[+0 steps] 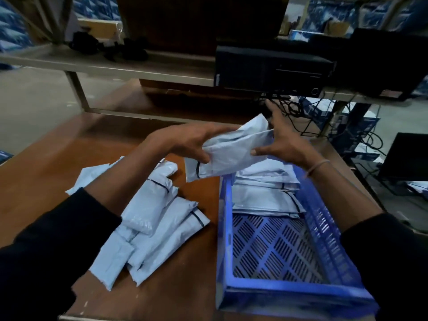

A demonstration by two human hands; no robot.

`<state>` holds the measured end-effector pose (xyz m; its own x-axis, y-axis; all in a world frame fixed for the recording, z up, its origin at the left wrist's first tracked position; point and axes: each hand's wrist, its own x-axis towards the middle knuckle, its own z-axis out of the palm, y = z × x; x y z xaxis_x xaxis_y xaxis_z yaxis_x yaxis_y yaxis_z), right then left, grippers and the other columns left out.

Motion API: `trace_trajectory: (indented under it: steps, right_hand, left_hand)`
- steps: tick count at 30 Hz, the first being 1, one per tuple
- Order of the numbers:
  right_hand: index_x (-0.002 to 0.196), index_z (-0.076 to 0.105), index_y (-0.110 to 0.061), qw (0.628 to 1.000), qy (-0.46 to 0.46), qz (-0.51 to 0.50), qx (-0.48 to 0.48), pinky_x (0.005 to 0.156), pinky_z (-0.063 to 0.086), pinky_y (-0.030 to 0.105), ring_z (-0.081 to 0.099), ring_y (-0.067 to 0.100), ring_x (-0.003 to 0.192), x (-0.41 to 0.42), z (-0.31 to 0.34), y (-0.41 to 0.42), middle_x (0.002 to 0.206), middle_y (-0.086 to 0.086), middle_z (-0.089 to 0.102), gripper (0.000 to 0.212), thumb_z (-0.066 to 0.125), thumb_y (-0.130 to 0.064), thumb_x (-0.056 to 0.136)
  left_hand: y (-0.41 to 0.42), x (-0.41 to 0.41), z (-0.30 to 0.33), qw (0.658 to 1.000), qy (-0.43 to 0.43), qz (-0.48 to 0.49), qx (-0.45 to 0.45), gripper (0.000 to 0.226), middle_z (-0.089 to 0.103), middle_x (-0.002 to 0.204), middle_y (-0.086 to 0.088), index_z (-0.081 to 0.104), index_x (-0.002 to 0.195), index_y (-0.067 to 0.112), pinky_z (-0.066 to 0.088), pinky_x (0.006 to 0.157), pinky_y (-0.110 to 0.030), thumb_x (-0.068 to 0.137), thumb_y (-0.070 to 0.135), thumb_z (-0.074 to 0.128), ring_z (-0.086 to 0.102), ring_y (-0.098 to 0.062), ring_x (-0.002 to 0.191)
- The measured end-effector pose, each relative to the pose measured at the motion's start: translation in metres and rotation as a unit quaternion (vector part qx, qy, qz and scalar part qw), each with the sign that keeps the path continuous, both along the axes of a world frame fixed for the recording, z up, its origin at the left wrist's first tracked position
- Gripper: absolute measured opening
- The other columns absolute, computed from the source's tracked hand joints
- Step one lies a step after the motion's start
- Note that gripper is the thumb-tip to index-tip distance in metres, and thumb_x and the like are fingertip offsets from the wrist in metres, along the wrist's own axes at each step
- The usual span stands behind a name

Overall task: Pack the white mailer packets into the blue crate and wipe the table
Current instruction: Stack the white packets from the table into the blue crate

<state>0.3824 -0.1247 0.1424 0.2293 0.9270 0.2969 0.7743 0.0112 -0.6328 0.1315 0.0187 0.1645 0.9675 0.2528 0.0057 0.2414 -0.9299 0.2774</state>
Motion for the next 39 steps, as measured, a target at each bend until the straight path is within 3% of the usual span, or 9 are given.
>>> trace_trajectory:
  steps: [5,10,13,15,17,24,32,36,39]
  right_hand:
    - [0.153,0.024,-0.019,0.992,0.125,-0.01,0.02,0.09,0.058,0.032,0.066,0.02,0.103,0.037,0.003,-0.031,0.127,0.014,0.06,0.102,0.085,-0.001,0.073]
    - [0.14,0.039,-0.01,0.979,0.187,-0.082,0.024,0.085,0.059,0.022,0.065,0.012,0.097,0.074,-0.002,-0.067,0.116,0.003,0.062,0.07,0.074,0.006,0.082]
    - [0.125,0.046,-0.01,0.984,0.078,-0.158,-0.029,0.069,0.052,0.015,0.061,0.008,0.085,0.088,-0.015,-0.079,0.098,-0.004,0.062,0.054,0.077,-0.006,0.081]
    - [0.127,0.051,0.0,0.971,-0.081,-0.208,-0.091,0.071,0.046,0.026,0.063,0.025,0.091,0.092,-0.029,-0.079,0.101,0.009,0.063,0.06,0.074,-0.022,0.076]
    - [0.136,0.044,0.004,0.948,-0.158,-0.225,-0.162,0.076,0.045,0.034,0.06,0.036,0.1,0.083,-0.049,-0.073,0.111,0.021,0.061,0.06,0.066,-0.013,0.082]
    - [0.151,0.017,0.006,0.905,-0.194,-0.232,-0.297,0.087,0.052,0.043,0.061,0.041,0.11,0.076,-0.126,-0.047,0.128,0.029,0.056,0.07,0.052,-0.011,0.093]
    - [0.135,0.039,0.0,0.89,-0.309,-0.219,-0.255,0.072,0.047,0.042,0.059,0.043,0.104,0.078,-0.143,-0.057,0.132,0.025,0.047,0.051,0.056,-0.009,0.089]
    - [0.122,0.054,-0.006,0.912,-0.325,-0.11,-0.224,0.088,0.048,0.041,0.054,0.041,0.108,0.086,-0.137,-0.055,0.127,0.02,0.049,0.045,0.066,-0.019,0.08]
    - [0.131,0.053,-0.017,0.916,-0.282,-0.027,-0.284,0.099,0.044,0.043,0.051,0.039,0.114,0.083,-0.139,-0.058,0.134,0.013,0.047,0.071,0.079,-0.048,0.072]
  left_hand:
    - [-0.011,0.032,0.014,0.999,-0.025,-0.02,-0.005,0.108,0.04,0.157,0.009,0.012,0.157,0.053,0.043,0.111,-0.049,0.071,0.034,0.075,0.047,-0.018,0.136]
    - [-0.024,0.071,0.004,0.989,-0.111,0.055,-0.077,0.081,0.054,0.135,0.012,0.04,0.143,0.033,0.05,0.099,-0.034,0.076,0.04,0.086,0.055,-0.011,0.12]
    - [-0.031,0.097,-0.014,0.978,-0.135,0.119,-0.104,0.063,0.059,0.123,0.007,0.055,0.128,0.024,0.052,0.084,-0.031,0.077,0.046,0.085,0.059,-0.013,0.108]
    - [-0.033,0.118,-0.031,0.983,-0.083,0.143,-0.08,0.057,0.063,0.12,0.001,0.06,0.121,0.018,0.049,0.079,-0.033,0.078,0.047,0.084,0.059,-0.017,0.103]
    - [-0.037,0.14,-0.052,0.989,0.006,0.145,-0.04,0.058,0.061,0.129,-0.004,0.059,0.124,0.014,0.048,0.088,-0.036,0.082,0.046,0.082,0.059,-0.024,0.111]
    - [-0.047,0.187,-0.113,0.967,0.205,0.153,0.023,0.055,0.061,0.133,-0.013,0.059,0.125,0.003,0.054,0.09,-0.043,0.088,0.039,0.078,0.063,-0.034,0.115]
    - [-0.056,0.178,-0.129,0.957,0.18,0.149,0.171,0.041,0.055,0.132,-0.016,0.053,0.131,0.009,0.049,0.079,-0.042,0.096,0.026,0.068,0.061,-0.035,0.116]
    - [-0.063,0.169,-0.12,0.967,0.177,0.095,0.156,0.05,0.054,0.132,-0.014,0.053,0.133,0.011,0.052,0.086,-0.043,0.094,0.037,0.071,0.058,-0.035,0.117]
    - [-0.07,0.165,-0.119,0.96,0.239,0.035,0.144,0.076,0.049,0.144,-0.012,0.045,0.148,0.015,0.051,0.1,-0.049,0.088,0.051,0.074,0.053,-0.032,0.128]
